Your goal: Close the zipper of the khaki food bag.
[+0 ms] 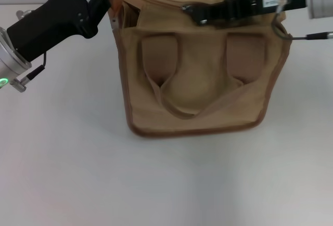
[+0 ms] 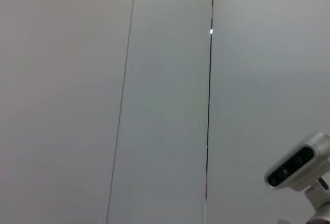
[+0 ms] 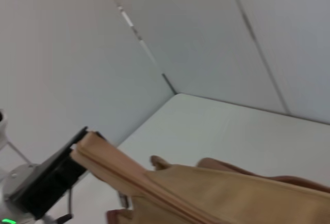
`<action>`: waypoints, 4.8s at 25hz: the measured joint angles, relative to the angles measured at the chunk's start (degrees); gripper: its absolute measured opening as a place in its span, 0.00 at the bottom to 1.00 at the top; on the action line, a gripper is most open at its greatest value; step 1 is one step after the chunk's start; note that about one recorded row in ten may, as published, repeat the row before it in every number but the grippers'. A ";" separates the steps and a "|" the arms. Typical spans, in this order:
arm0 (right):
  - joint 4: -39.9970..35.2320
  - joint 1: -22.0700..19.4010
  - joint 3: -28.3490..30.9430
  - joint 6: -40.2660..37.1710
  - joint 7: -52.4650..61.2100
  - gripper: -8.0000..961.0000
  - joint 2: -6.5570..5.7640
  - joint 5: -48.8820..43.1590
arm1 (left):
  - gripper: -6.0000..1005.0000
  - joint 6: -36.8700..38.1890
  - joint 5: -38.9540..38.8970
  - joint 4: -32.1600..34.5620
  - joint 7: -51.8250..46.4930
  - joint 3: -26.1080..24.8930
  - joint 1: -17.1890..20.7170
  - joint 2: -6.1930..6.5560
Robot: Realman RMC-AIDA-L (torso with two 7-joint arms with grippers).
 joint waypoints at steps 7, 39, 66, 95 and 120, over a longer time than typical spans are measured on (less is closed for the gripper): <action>-5.49 -4.40 5.52 -1.06 1.48 0.01 0.12 -2.57 | 0.12 -1.32 -0.05 0.00 0.00 -0.39 0.06 0.12; 28.74 -14.90 15.62 -32.42 -64.23 0.63 -3.75 13.82 | 0.14 -2.62 -0.57 -1.15 -1.59 -1.67 -0.01 0.11; 29.74 -12.18 12.56 -19.62 -71.02 0.70 1.63 0.33 | 0.45 2.27 0.58 5.68 -12.92 6.65 10.57 4.44; 37.63 -11.70 11.62 -18.44 -78.37 0.71 1.93 0.36 | 0.80 7.81 1.90 6.27 0.02 32.73 15.72 2.70; 37.36 -10.84 11.45 -18.84 -78.26 0.76 1.92 0.44 | 0.80 8.11 3.12 6.28 -0.10 32.49 14.72 3.04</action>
